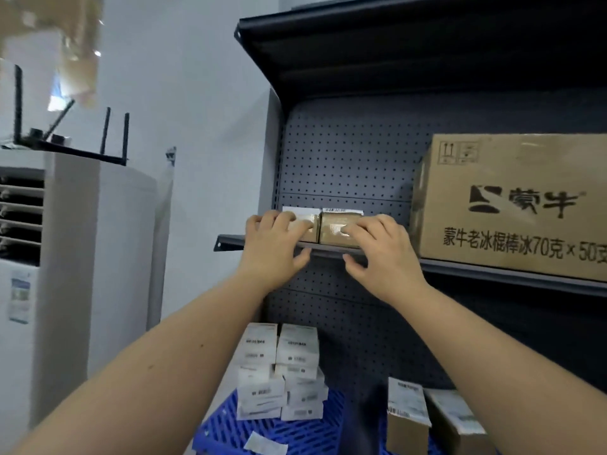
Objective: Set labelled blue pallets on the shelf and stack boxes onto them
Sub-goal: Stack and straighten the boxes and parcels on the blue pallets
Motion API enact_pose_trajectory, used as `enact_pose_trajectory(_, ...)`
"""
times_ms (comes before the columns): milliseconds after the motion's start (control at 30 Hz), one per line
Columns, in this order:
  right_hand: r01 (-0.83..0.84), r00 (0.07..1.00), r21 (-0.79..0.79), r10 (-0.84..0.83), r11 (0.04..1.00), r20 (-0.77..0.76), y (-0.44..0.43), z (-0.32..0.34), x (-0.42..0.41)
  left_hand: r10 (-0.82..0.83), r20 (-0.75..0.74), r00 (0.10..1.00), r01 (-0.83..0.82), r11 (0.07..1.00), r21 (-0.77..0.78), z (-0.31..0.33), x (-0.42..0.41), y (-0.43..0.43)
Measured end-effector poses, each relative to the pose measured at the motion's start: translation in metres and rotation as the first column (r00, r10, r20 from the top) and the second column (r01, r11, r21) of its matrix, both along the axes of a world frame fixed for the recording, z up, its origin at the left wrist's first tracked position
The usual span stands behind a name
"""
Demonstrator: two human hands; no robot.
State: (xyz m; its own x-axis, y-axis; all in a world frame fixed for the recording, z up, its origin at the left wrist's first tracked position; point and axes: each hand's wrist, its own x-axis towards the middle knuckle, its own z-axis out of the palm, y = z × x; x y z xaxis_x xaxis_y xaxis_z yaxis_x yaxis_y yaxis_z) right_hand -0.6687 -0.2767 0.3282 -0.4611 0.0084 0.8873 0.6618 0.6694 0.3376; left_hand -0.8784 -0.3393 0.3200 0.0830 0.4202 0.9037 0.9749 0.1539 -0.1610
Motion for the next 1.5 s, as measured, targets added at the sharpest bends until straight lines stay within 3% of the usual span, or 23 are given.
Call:
enact_pose_trajectory(133, 0.201, 0.978, -0.098, -0.196, 0.975, 0.066, 0.015, 0.035, -0.033, 0.001, 0.044, 0.999, 0.002, 0.997, -0.073, 0.036, -0.017, 0.031)
enact_pose_trajectory(300, 0.426, 0.904, -0.325, -0.415, 0.845, 0.106, 0.04, 0.061, -0.083, 0.005, 0.118, 0.993, 0.026, 0.965, -0.259, 0.062, -0.042, 0.081)
enact_pose_trajectory(500, 0.515, 0.838, -0.531, -0.526, 0.672, 0.146, 0.073, 0.072, -0.118, -0.053, 0.046, 0.998, 0.066, 0.923, -0.378, 0.073, -0.056, 0.125)
enact_pose_trajectory(700, 0.512, 0.816, -0.649, -0.556, 0.564, 0.16, 0.085, 0.071, -0.124, -0.175, 0.129, 0.976, 0.216, 0.833, -0.509, 0.074, -0.059, 0.148)
enact_pose_trajectory(833, 0.45, 0.84, -0.663, -0.535, 0.599, 0.086, 0.083, 0.067, -0.126, -0.252, 0.197, 0.947, 0.317, 0.819, -0.478, 0.073, -0.061, 0.15)
enact_pose_trajectory(1000, 0.464, 0.83, -0.596, -0.556, 0.655, 0.034, 0.071, 0.065, -0.129, -0.268, 0.144, 0.952, 0.304, 0.862, -0.405, 0.073, -0.06, 0.139)
enact_pose_trajectory(1267, 0.5, 0.855, -0.265, -0.519, 0.825, -0.004, 0.011, 0.065, -0.105, -0.294, 0.01, 0.956, 0.291, 0.94, -0.179, 0.075, -0.062, 0.077)
enact_pose_trajectory(1500, 0.417, 0.898, -0.168, -0.433, 0.893, -0.075, -0.069, 0.046, -0.056, -0.338, 0.015, 0.941, 0.338, 0.941, -0.001, 0.058, -0.033, -0.014)
